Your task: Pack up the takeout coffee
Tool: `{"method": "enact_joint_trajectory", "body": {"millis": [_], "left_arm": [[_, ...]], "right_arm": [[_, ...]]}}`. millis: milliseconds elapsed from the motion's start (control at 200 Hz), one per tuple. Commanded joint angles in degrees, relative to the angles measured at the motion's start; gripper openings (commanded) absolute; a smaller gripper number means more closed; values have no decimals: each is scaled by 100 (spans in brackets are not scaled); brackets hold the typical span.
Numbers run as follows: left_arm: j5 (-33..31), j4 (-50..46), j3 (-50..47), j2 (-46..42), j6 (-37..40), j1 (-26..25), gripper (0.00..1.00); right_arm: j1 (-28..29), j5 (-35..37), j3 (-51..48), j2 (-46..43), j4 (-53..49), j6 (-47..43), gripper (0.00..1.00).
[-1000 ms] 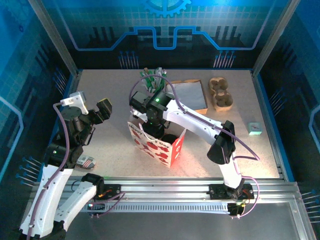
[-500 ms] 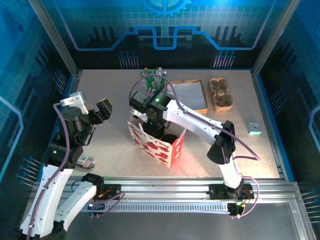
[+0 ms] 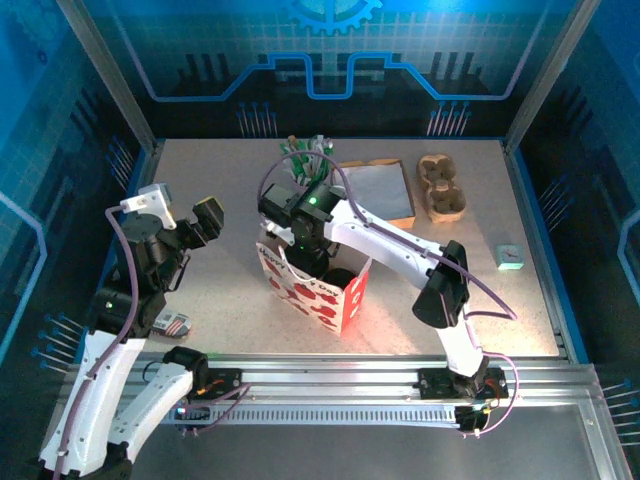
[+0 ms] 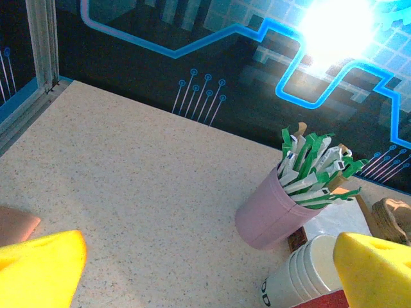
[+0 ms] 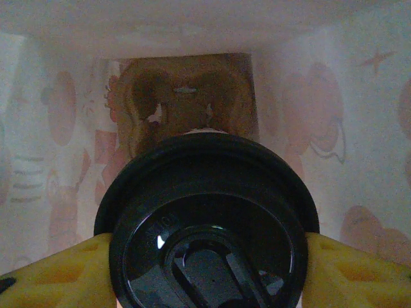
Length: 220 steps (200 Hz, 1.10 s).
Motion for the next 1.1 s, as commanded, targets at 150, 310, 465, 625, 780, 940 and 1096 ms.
{"method": "enact_joint_trajectory", "body": {"millis": [150,310,465,625,780,940,1096], "left_arm": [[96,176,-43,-61,45,30,99],[347,-125,275,-12,-41,-119,99],[486,-323,459,130,-109,-364,98],[952,-406,397,55,-360,-366,95],[1465,-489,463,94,-551,-374,93],[1997,-434,440,79,-838,-422,90],[2488,-336,390,118,-1196,-595,88]], "right_arm": [[-83,-62,264,295,-140,37,48],[-118,-115,307,370,-111,35,48],[-140,-108,412,488,-140,25,48],[-145,-62,506,564,-164,4,48],[-162,-78,588,654,-164,4,48],[-172,-78,732,776,-221,8,48],[-185,-60,775,824,-254,1,48]]}}
